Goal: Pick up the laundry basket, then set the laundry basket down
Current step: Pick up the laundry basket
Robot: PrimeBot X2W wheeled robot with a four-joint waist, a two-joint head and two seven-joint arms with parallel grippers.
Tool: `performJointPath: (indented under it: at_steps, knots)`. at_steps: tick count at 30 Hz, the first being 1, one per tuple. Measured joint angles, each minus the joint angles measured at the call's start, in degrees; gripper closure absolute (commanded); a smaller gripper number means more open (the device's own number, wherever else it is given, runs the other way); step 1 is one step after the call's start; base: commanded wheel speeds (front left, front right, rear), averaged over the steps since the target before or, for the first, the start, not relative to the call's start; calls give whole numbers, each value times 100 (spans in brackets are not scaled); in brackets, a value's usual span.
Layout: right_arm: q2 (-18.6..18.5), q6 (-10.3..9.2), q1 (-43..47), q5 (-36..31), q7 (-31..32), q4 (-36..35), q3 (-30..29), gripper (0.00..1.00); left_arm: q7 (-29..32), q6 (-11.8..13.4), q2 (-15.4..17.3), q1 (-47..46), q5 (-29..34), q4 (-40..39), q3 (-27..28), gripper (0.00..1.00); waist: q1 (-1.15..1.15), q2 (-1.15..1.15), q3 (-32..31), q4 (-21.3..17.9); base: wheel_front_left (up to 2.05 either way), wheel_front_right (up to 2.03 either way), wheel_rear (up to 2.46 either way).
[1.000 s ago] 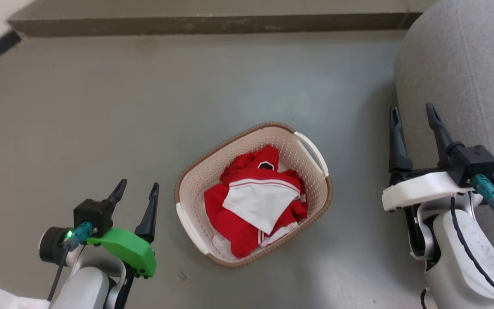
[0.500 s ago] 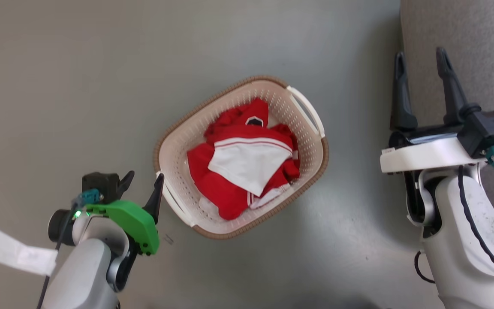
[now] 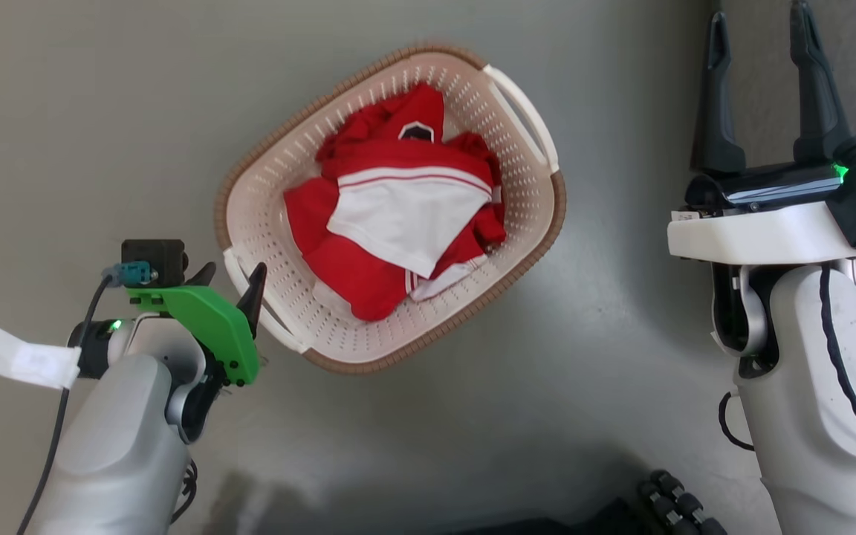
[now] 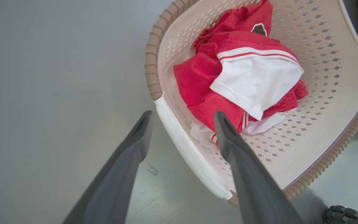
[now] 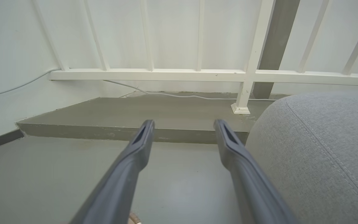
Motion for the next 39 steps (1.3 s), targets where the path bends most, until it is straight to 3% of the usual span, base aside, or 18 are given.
performJointPath:
  at_steps: [12,13,14,15,16,39]
  knots:
    - [14,0,-9,-56,1,-119,12,0,171,-52,20,-409,-232,668,-19,0,0,0,607,-96,0,0,0]
    - [14,0,-9,-56,1,-126,12,0,171,-52,16,-442,-257,721,-4,7,0,0,635,-105,0,0,0]
    - [15,0,-9,-56,0,-136,11,0,170,-53,12,-472,-277,775,16,58,0,0,659,-114,0,0,0]
    - [15,0,-9,-56,0,-149,7,0,170,-53,13,-498,-287,813,20,90,0,0,682,-124,0,0,0]
    - [16,0,-9,-57,0,-164,-5,0,169,-53,13,-534,-286,839,14,100,0,0,703,-131,0,0,0]
    - [24,0,-3,-48,1,-192,-137,0,-142,-93,-41,-1128,-594,1338,-165,100,0,0,747,-40,0,0,0]
